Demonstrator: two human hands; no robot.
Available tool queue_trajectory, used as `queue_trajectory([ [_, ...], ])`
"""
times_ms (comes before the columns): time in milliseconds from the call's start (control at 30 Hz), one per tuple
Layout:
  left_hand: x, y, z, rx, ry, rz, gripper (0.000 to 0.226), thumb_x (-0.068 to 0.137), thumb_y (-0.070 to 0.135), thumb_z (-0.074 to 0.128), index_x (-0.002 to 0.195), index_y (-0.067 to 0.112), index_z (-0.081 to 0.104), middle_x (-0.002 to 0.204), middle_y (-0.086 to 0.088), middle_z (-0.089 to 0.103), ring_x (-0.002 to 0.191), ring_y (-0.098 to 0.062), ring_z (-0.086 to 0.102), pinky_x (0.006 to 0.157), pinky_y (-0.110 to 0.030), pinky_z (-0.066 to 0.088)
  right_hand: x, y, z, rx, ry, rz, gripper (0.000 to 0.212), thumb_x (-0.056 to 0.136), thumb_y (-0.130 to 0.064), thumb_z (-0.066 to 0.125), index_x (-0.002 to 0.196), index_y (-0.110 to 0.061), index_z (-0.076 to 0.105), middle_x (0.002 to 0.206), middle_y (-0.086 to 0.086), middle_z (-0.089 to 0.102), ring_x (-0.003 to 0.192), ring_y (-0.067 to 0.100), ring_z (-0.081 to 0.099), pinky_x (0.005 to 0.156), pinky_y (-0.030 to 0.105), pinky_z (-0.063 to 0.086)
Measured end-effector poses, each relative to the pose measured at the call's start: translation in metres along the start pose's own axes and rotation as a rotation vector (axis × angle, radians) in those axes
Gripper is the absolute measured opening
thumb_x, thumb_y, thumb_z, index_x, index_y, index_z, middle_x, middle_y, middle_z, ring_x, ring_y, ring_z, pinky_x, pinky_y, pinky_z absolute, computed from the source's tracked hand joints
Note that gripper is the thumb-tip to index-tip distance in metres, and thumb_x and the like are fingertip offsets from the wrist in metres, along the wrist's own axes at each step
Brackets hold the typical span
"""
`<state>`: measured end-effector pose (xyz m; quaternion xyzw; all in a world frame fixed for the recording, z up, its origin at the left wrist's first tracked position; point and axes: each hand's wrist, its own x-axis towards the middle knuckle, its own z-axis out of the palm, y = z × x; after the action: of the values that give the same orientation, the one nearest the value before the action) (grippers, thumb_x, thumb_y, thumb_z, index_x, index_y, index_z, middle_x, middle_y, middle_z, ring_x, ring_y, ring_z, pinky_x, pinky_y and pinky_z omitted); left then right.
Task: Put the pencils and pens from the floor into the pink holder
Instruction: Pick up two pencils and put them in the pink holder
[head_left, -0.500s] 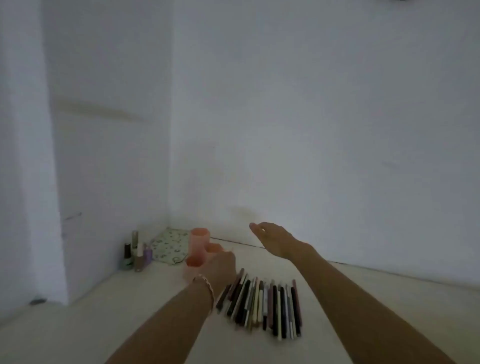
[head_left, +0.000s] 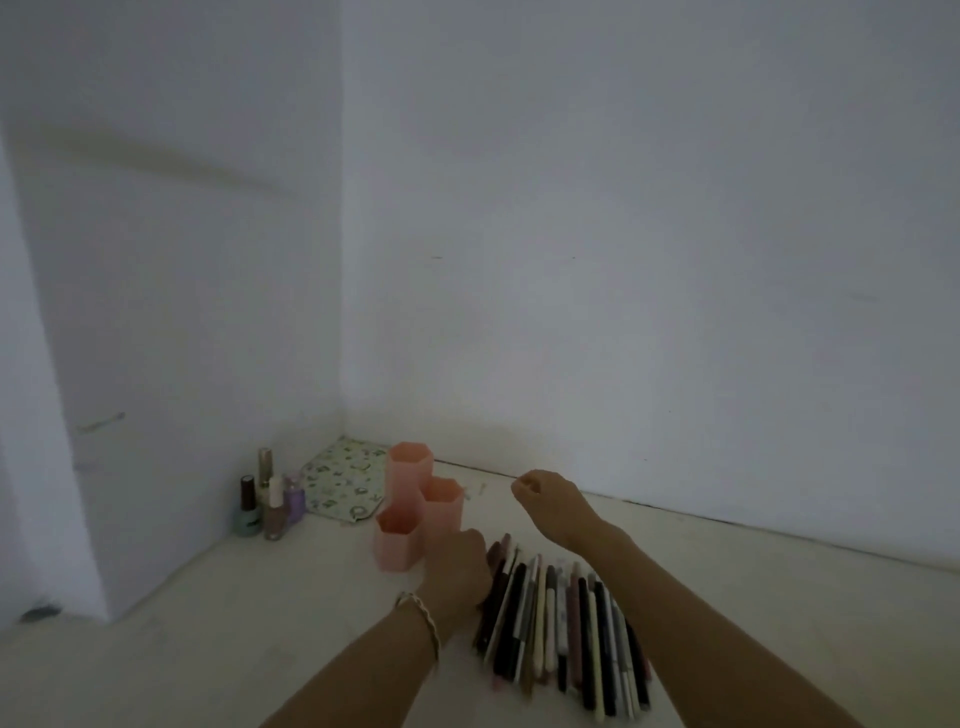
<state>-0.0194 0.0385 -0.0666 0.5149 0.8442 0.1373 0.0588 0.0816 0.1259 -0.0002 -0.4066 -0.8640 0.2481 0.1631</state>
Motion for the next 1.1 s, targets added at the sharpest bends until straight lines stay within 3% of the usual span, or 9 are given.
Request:
queue_trajectory([
  [133, 0.012, -0.003, -0.034, -0.137, 0.064, 0.002, 0.024, 0.089, 0.017, 0.061, 0.113, 0.015, 0.058, 0.111, -0.003, 0.060, 0.091, -0.014, 0.058, 0.079, -0.026, 0.051, 0.014, 0.011, 0.014, 0.012, 0.043, 0.091, 0.034, 0.095, -0.032, 0.046, 0.114, -0.010, 0.063, 0.115, 0.008, 0.065, 0.106, 0.025, 0.060, 0.095, 0.040, 0.048],
  [200, 0.019, -0.005, -0.060, -0.291, 0.097, 0.029, 0.040, 0.085, 0.012, 0.065, 0.124, 0.016, 0.055, 0.114, -0.005, 0.062, 0.096, -0.018, 0.063, 0.084, -0.028, 0.054, 0.021, 0.016, 0.023, -0.026, 0.012, 0.166, 0.022, 0.090, -0.022, 0.051, 0.083, -0.006, 0.064, 0.086, 0.009, 0.064, 0.082, 0.024, 0.062, 0.079, 0.032, 0.051],
  [300, 0.025, -0.008, -0.099, -0.574, 0.239, 0.087, 0.063, 0.087, 0.005, 0.057, 0.143, 0.026, 0.038, 0.098, -0.004, 0.065, 0.079, -0.015, 0.067, 0.063, -0.013, 0.054, 0.031, 0.017, 0.040, -0.045, -0.004, 0.277, 0.031, 0.085, -0.015, 0.053, 0.057, -0.013, 0.039, 0.061, -0.001, 0.044, 0.060, 0.017, 0.048, 0.058, 0.023, 0.039],
  [433, 0.026, -0.018, -0.123, -0.766, 0.396, 0.106, 0.070, 0.092, 0.003, 0.052, 0.148, 0.035, 0.026, 0.082, -0.002, 0.063, 0.071, -0.016, 0.069, 0.062, -0.028, 0.060, 0.038, 0.014, 0.064, -0.115, -0.029, 0.323, 0.016, 0.083, -0.016, 0.051, 0.068, -0.014, 0.046, 0.087, 0.006, 0.059, 0.097, 0.026, 0.058, 0.076, 0.029, 0.047],
  [533, 0.030, -0.028, -0.128, -0.825, 0.481, 0.114, 0.073, 0.092, 0.003, 0.054, 0.150, 0.034, 0.022, 0.079, -0.001, 0.063, 0.068, -0.016, 0.070, 0.063, -0.028, 0.060, 0.042, 0.014, 0.077, -0.196, 0.006, 0.329, 0.007, 0.084, -0.020, 0.052, 0.082, -0.014, 0.051, 0.106, 0.008, 0.061, 0.106, 0.026, 0.052, 0.084, 0.031, 0.042],
  [700, 0.038, -0.048, -0.131, -0.872, 0.542, 0.038, 0.071, 0.091, 0.000, 0.054, 0.146, 0.033, 0.025, 0.081, -0.003, 0.061, 0.073, -0.020, 0.070, 0.069, -0.038, 0.061, 0.053, 0.016, 0.076, 0.052, 0.006, 0.405, 0.024, 0.081, -0.032, 0.055, 0.068, -0.014, 0.047, 0.079, 0.003, 0.057, 0.088, 0.024, 0.058, 0.072, 0.026, 0.041],
  [933, 0.067, -0.073, -0.134, -0.846, 0.774, 0.025, 0.065, 0.089, 0.001, 0.058, 0.135, 0.033, 0.028, 0.081, 0.006, 0.059, 0.066, -0.008, 0.064, 0.044, -0.012, 0.048, 0.081, -0.002, -0.005, 0.679, 0.166, 0.331, 0.030, 0.090, -0.019, 0.051, 0.065, -0.002, 0.054, 0.068, 0.014, 0.058, 0.049, 0.019, 0.046, 0.045, 0.023, 0.032],
  [1033, 0.074, -0.083, -0.116, -0.729, 0.700, 0.031, 0.061, 0.090, 0.002, 0.056, 0.136, 0.032, 0.029, 0.079, 0.004, 0.061, 0.063, -0.010, 0.064, 0.045, -0.014, 0.050, 0.080, -0.017, -0.025, 0.828, 0.293, 0.249, 0.025, 0.091, -0.012, 0.050, 0.070, 0.000, 0.057, 0.065, 0.014, 0.059, 0.051, 0.020, 0.052, 0.047, 0.027, 0.038],
  [1100, 0.075, -0.090, -0.100, -0.618, 0.608, 0.013, 0.049, 0.090, 0.006, 0.056, 0.131, 0.028, 0.039, 0.092, -0.003, 0.066, 0.075, -0.018, 0.067, 0.061, -0.028, 0.058, 0.078, -0.029, -0.026, 0.888, 0.397, 0.185, 0.016, 0.092, -0.010, 0.049, 0.085, 0.001, 0.059, 0.072, 0.017, 0.063, 0.056, 0.020, 0.055, 0.053, 0.027, 0.043],
])
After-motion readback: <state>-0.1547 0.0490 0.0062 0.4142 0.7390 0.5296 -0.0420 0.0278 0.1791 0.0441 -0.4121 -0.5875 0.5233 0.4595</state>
